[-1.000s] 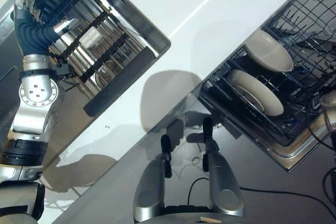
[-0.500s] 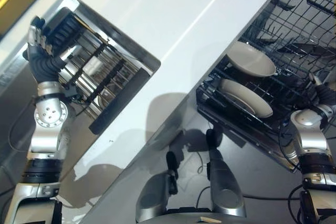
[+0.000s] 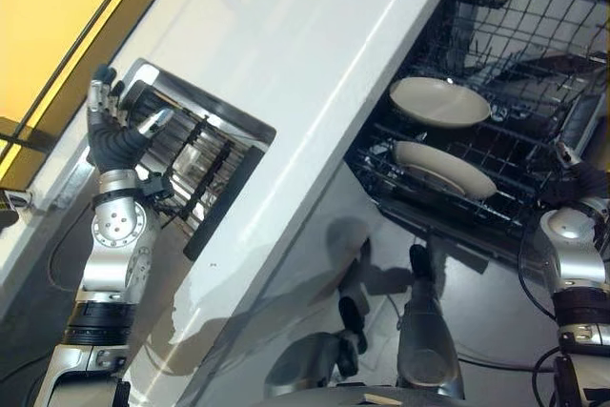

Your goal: Pick up plates and place into dishwasher.

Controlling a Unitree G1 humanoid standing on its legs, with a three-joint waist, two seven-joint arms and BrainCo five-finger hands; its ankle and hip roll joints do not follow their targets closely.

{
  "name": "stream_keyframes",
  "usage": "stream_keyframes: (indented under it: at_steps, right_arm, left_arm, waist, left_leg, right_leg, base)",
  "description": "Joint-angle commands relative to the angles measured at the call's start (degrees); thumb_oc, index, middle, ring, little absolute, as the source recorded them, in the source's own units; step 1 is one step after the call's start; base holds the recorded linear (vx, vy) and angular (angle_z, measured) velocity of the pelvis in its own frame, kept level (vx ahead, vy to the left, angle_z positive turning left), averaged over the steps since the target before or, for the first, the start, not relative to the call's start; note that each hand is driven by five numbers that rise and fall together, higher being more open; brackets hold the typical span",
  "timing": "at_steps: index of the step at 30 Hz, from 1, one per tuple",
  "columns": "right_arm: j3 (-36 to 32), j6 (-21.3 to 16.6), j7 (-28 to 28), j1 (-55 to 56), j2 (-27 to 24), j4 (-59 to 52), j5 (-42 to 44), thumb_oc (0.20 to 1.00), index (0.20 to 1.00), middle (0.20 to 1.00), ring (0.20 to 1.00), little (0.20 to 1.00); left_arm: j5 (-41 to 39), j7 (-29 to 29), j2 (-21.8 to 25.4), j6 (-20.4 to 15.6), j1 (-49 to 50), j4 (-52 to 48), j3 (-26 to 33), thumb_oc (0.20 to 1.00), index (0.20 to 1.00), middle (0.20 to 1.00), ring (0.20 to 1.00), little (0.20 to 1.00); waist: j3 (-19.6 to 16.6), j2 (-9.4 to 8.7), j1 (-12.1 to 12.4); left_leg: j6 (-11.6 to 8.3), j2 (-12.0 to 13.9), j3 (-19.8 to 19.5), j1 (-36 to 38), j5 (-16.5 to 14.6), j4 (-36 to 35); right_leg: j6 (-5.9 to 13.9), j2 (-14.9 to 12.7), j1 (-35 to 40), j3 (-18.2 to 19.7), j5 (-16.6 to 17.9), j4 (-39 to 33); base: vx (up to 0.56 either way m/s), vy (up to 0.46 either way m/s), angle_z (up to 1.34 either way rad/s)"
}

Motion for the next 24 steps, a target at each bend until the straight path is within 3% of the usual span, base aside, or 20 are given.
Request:
stream_keyframes:
  at_steps: [1, 9, 17, 24]
  right_arm:
    - [0.65, -4.22, 2.26, -1.51, -4.85, -0.15, 2.10, 1.000, 1.000, 1.000, 1.000, 1.000]
    - [4.95, -4.47, 1.50, -8.68, -4.07, 4.14, 4.02, 1.000, 1.000, 1.000, 1.000, 1.000]
    - [8.05, -5.58, 4.76, -11.53, -3.25, 3.22, 1.85, 1.000, 1.000, 1.000, 1.000, 1.000]
    - [10.90, -8.80, 16.87, -10.68, 0.49, -0.08, 5.61, 1.000, 1.000, 1.000, 1.000, 1.000]
  left_arm:
    - [1.44, 2.26, -0.83, -2.95, -0.19, 0.03, 0.95, 1.000, 1.000, 1.000, 1.000, 1.000]
    - [1.03, 4.89, 0.19, -2.99, -4.50, 0.04, -1.29, 1.000, 1.000, 1.000, 1.000, 1.000]
    - [0.55, 5.25, -0.29, -2.65, -4.09, -1.91, -1.79, 1.000, 1.000, 1.000, 1.000, 1.000]
    - [0.66, 5.48, -1.86, -2.51, -2.74, -2.35, -2.25, 1.000, 1.000, 1.000, 1.000, 1.000]
  waist:
    - [-0.32, -0.59, -1.63]
    - [3.60, 1.03, -1.37]
    - [4.82, 2.33, -0.58]
    - [4.27, 2.40, 0.23]
  left_leg:
    - [-2.37, 0.61, -3.64, -10.63, -0.20, 11.77]
    - [-1.89, -0.67, -3.67, -14.60, 0.09, 12.98]
    - [-1.55, -1.84, -3.95, -15.22, 0.24, 12.70]
    - [-1.46, -2.45, -4.25, -15.19, 0.13, 13.14]
  right_leg:
    - [1.45, -3.39, 0.77, 0.93, -11.19, 8.97]
    - [1.71, -4.41, -4.78, 1.96, -11.52, 12.82]
    - [2.01, -5.68, -6.05, 1.96, -11.52, 13.75]
    - [2.14, -6.38, -5.98, 2.03, -11.77, 14.32]
  base:
    - [-0.06, 0.070, -0.09]
    - [-0.10, 0.051, -0.08]
    - [0.00, 0.061, 0.01]
    - [0.06, 0.073, -0.01]
